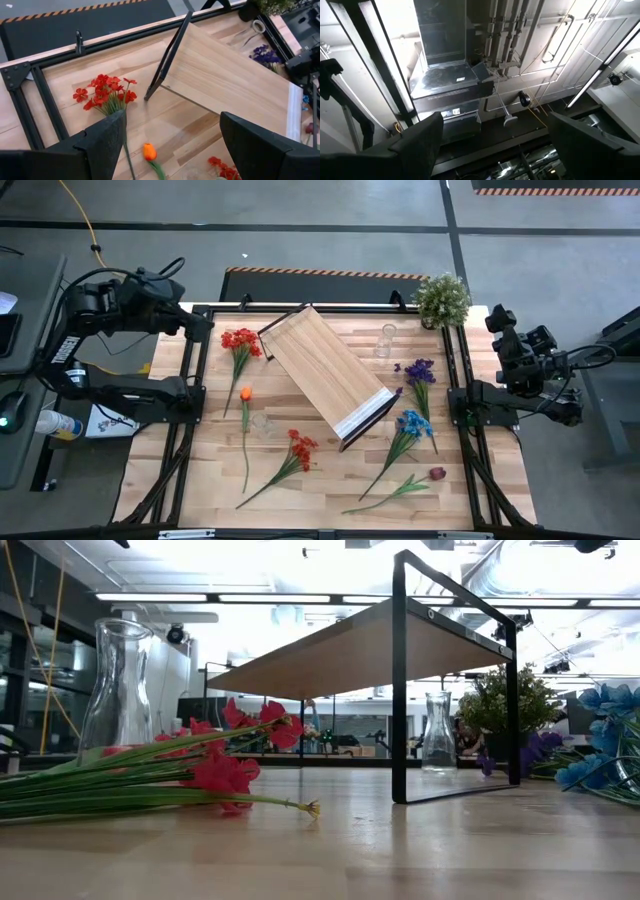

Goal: Pick and place flowers into a vace then onto a shelf
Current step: Put the top red flowers into the bottom transparent vase

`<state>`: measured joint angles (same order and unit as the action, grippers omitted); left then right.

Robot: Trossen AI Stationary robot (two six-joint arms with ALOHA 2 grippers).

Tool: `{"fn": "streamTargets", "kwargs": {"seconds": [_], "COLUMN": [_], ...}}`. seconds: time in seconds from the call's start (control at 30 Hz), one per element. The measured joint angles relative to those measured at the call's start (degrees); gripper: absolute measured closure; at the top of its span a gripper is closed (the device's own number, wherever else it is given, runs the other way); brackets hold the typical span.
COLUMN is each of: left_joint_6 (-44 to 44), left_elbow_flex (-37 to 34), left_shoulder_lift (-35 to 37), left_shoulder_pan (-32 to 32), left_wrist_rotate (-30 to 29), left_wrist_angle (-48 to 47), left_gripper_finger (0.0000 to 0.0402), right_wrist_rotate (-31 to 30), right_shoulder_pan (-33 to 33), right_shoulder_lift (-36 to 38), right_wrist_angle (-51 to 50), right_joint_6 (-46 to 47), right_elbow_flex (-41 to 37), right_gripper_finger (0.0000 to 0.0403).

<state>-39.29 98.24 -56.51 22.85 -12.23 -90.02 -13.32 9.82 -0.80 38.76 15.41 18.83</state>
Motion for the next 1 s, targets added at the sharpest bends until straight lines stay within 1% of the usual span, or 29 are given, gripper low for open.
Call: {"fn": "streamTargets", "kwargs": {"seconds": [0.17, 0.27, 0.47, 0.7, 0.9, 1.0], "left_joint_6": [0.0, -0.4, -1.7, -3.0, -3.0, -3.2], "left_elbow_flex": [-0.1, -2.0, -10.8, -21.9, -29.9, -33.6], "left_shoulder_lift": [-0.2, -0.3, 0.5, 2.1, 4.9, 6.3], "left_shoulder_pan": [0.0, 0.0, 0.0, 0.0, 0.0, 0.0], "left_wrist_rotate": [0.1, 1.1, 4.4, 5.2, 6.2, 6.2], "left_wrist_angle": [0.0, 0.0, 0.0, 1.1, 8.6, 10.8], "left_gripper_finger": [0.0048, 0.0048, 0.0048, 0.0048, 0.0048, 0.0048], "right_wrist_rotate": [0.0, 0.0, 0.0, -0.2, -0.5, -0.5], "right_shoulder_pan": [0.0, 0.0, 0.0, 0.0, 0.0, 0.0], "right_shoulder_lift": [0.0, 0.0, 0.0, 0.0, 0.0, 0.0], "right_wrist_angle": [0.0, -0.1, -0.4, -0.5, -0.6, -0.7], "right_joint_6": [0.0, 0.0, 0.0, 0.0, -0.5, -0.5], "right_elbow_flex": [0.0, 0.0, 0.0, 0.0, 0.0, 0.0], "right_gripper_finger": [0.0059, 0.0059, 0.0059, 0.0059, 0.0059, 0.0059]}}
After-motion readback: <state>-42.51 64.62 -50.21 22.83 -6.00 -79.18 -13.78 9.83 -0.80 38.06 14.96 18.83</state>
